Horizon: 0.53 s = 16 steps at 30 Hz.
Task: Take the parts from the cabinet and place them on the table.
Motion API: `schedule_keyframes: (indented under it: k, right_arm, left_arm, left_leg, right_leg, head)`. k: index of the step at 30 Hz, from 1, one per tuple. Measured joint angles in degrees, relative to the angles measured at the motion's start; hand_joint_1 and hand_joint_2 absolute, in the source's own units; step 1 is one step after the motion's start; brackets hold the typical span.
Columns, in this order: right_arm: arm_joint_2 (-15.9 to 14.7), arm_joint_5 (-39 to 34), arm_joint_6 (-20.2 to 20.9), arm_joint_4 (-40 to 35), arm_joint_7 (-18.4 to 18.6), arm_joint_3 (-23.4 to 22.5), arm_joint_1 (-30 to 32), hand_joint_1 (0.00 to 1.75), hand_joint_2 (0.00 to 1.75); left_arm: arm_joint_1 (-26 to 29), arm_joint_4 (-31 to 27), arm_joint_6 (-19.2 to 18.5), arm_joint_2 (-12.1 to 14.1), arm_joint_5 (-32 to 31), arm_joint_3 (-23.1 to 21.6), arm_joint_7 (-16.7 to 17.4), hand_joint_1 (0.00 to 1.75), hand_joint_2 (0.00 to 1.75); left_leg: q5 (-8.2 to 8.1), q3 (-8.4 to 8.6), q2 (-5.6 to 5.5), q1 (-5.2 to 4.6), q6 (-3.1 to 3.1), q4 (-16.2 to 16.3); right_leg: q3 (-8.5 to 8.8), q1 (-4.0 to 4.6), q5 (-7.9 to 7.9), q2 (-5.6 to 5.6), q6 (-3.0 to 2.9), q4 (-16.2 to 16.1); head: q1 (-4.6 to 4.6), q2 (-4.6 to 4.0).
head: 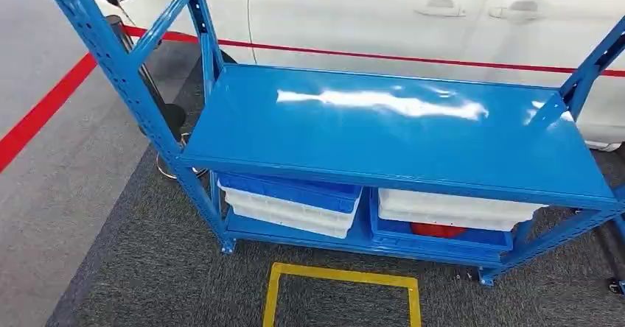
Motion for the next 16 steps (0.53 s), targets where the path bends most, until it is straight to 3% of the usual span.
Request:
schedule_keyframes:
  k: [2,8,13,16]
  right_arm:
    - [0.0,0.0,0.1,0.0,0.0,0.0,0.2,0.00,1.75]
    - [0.0,0.0,0.5,0.1,0.2,0.0,0.2,0.00,1.75]
    - [0.0,0.0,0.0,0.3,1.4,0.1,0.2,0.00,1.75]
    - [-0.3,-2.1,-0.2,0.3,2.3,2.6,0.3,0.00,1.75]
  left_arm:
    - [0.1,0.0,0.0,0.0,0.0,0.0,0.0,0.00,1.75]
    - [0.1,0.0,0.2,0.0,-0.2,0.0,-0.1,0.00,1.75]
    - [0.1,0.0,2.7,0.0,-1.9,-0.1,1.1,0.00,1.75]
    - [0.1,-0.3,3.1,-0.1,-1.8,0.2,2.0,0.00,1.75]
  left_leg:
    - [1.55,0.29,-0.03,0.05,-0.41,-0.4]
    - [1.97,0.83,-0.04,0.05,-0.69,-0.9]
    - [1.79,0.83,-0.04,0.05,-0.95,-1.0]
    - [1.68,0.83,-0.04,0.04,-1.10,-1.0]
  right_leg:
    - [0.11,0.10,0.27,0.02,-0.81,0.0]
    - [0.14,0.09,0.25,0.03,-1.00,0.0]
    - [0.13,0.11,-0.03,0.03,-1.29,0.0]
    - [0.13,0.10,-0.12,0.04,-1.30,-0.1]
  head:
    - [-0.09,0.02]
    - [-0.09,0.00]
    - [-0.09,0.00]
    - [-0.09,0.00]
